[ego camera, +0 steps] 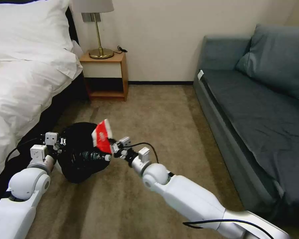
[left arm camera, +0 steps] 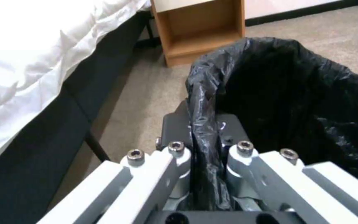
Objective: Pick up the trash bin, then pick up the garbage on the floor and place it into the trash bin.
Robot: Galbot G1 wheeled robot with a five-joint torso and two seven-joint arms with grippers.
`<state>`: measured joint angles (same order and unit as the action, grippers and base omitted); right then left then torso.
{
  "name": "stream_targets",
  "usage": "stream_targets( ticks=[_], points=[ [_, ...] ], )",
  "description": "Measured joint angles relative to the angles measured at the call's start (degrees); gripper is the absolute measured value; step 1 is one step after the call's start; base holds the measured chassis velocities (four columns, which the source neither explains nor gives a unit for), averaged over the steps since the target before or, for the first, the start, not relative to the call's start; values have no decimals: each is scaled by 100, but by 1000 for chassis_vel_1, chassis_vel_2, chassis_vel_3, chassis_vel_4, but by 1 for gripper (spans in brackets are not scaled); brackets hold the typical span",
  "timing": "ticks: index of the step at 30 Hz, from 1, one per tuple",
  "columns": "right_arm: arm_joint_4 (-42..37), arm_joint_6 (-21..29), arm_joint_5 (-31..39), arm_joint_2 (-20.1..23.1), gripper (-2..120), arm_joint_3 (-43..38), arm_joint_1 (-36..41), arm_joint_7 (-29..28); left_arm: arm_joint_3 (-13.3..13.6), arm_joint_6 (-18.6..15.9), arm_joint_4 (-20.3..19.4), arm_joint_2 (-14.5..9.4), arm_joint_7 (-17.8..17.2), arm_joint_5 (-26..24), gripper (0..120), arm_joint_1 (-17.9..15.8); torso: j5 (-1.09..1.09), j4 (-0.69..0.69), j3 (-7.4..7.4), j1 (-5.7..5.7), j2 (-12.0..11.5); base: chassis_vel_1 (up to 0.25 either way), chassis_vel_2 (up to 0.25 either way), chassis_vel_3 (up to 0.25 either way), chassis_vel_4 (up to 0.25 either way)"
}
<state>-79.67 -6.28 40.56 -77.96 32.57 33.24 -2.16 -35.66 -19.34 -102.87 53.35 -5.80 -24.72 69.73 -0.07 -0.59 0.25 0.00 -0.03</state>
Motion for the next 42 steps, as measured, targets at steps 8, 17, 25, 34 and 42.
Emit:
stream_targets(
  ticks=[8,17,25,34,42],
  points=[
    [722,-101,-200,-391,8,265,-44,-83,91,4,67,41,6,24,5,-74,1,0,0,0,0,0,0,0,0],
    [856,-112,-190,-433,42,253,-93,-105,87,40,148,54,45,42,5,-87,1,0,0,0,0,0,0,0,0],
    [686,-111,-210,-414,71,243,-139,-112,72,75,205,61,82,58,5,-95,1,0,0,0,0,0,0,0,0],
    [380,-95,-340,-396,99,40,-162,-266,10,112,203,75,94,25,5,-119,1,0,1,0,0,0,0,0,0],
    [-53,124,-134,-215,100,-864,-188,-492,-160,286,194,203,167,-24,5,-35,2,0,0,0,0,0,0,0,0]
  ],
)
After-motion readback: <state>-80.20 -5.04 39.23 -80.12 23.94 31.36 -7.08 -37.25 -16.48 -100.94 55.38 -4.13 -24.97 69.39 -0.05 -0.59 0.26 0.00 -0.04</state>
